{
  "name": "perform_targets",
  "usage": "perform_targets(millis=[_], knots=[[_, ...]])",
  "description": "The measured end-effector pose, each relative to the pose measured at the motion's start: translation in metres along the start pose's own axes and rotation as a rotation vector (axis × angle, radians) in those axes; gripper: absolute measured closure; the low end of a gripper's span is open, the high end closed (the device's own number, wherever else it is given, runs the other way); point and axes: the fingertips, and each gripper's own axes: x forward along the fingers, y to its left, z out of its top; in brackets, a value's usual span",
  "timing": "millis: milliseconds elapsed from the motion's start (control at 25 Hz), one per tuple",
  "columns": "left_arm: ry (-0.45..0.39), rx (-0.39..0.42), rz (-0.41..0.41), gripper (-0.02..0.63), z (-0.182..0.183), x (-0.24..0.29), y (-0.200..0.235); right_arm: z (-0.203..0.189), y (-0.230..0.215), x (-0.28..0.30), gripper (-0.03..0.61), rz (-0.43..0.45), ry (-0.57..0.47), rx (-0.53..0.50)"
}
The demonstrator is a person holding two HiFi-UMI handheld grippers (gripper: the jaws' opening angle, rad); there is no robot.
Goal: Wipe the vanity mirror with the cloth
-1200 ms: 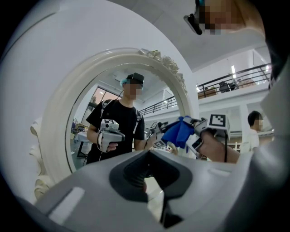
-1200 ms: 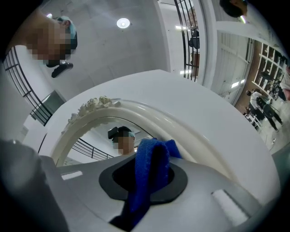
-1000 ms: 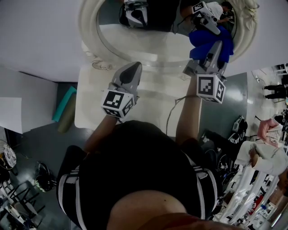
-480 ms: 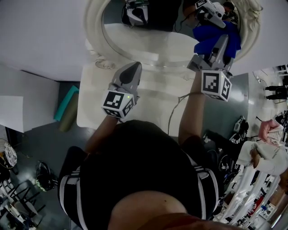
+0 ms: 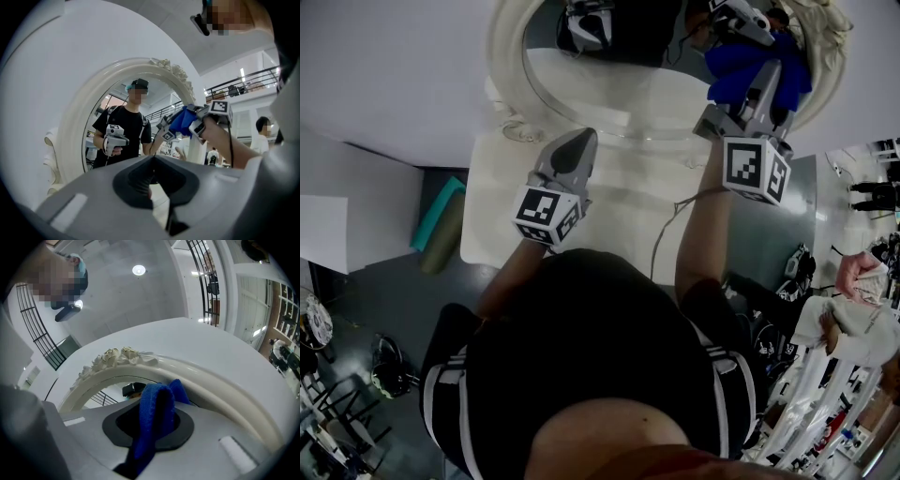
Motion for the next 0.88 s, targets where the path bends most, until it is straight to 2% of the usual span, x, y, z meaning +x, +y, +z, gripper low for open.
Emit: perform_targets(millis=[360, 560, 880], knots=[[-0.006, -0.012, 0.005, 0.604, 0.001, -0.005, 0.004, 0.008, 0.040, 0.018, 0.537, 0.060, -0.002, -0.052], [-0.008, -0.016, 0.012, 0.604, 0.002, -0.010, 0.009, 0.008, 0.062, 0.024, 0.537, 0.087, 0.010, -0.122], [-0.009, -0.022, 0.018, 0.604, 0.001, -0.013, 0.013, 0.006, 0.081, 0.031, 0.537, 0.111, 0.023, -0.133]])
